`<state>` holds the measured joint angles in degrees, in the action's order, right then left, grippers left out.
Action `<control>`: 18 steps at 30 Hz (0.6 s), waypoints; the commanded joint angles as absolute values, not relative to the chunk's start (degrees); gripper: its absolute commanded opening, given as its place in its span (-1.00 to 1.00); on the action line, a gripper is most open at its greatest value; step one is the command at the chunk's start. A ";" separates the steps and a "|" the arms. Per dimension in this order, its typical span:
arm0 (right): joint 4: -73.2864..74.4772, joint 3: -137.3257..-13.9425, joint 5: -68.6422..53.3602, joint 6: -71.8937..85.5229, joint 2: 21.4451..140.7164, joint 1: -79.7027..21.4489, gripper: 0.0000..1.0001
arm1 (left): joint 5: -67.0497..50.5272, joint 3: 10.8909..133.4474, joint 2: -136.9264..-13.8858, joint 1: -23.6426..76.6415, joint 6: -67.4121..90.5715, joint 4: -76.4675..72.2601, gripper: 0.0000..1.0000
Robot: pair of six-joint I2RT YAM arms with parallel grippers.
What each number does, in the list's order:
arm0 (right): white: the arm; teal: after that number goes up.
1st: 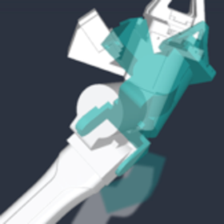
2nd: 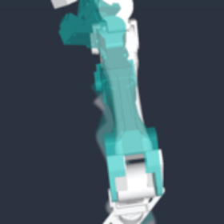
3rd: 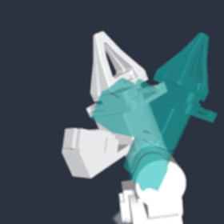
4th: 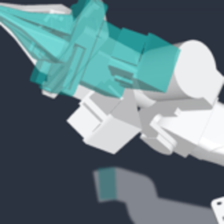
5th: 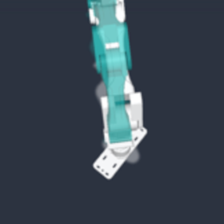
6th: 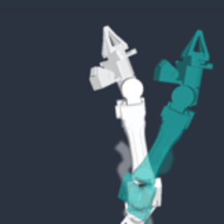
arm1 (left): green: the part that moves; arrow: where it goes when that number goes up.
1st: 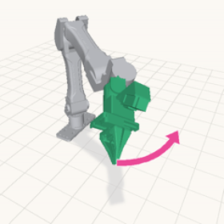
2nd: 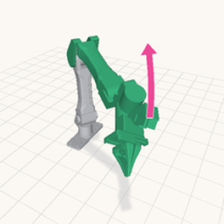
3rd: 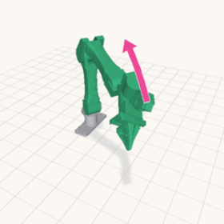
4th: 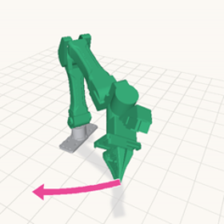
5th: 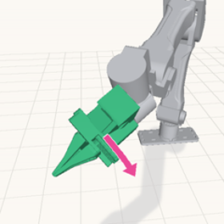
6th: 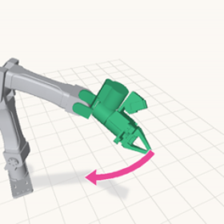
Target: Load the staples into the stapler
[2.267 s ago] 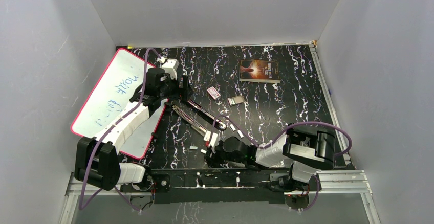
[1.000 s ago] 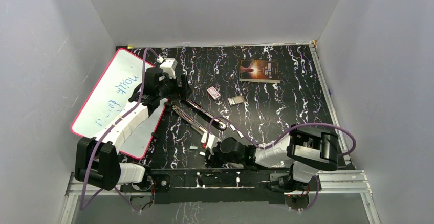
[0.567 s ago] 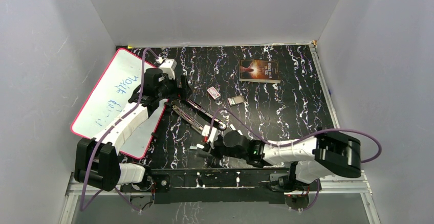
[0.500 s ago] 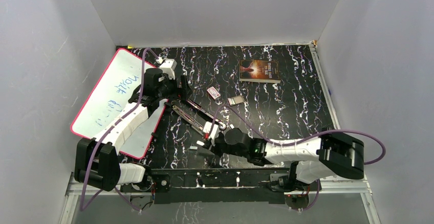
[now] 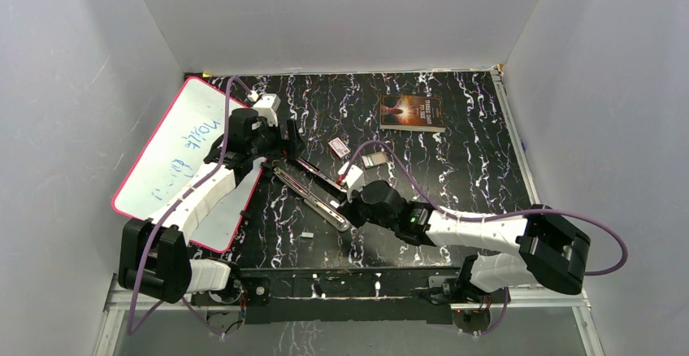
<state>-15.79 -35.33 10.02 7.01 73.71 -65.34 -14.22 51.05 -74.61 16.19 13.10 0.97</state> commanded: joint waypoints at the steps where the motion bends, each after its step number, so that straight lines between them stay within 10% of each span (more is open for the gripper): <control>1: -12.85 -38.40 11.56 11.15 72.68 -63.22 -1.00 | -15.50 51.86 -74.33 15.71 14.10 2.25 0.76; 10: -7.79 -37.18 14.68 18.56 65.45 -52.70 -1.00 | -18.93 47.53 -62.06 18.76 22.22 13.26 0.71; 18: -4.57 -37.91 14.24 19.42 62.81 -45.08 -1.00 | -8.32 39.31 -57.80 41.91 32.20 13.82 0.71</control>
<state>-5.82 -35.51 13.76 17.89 64.55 -47.64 -13.26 41.98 -56.47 33.54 25.87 11.20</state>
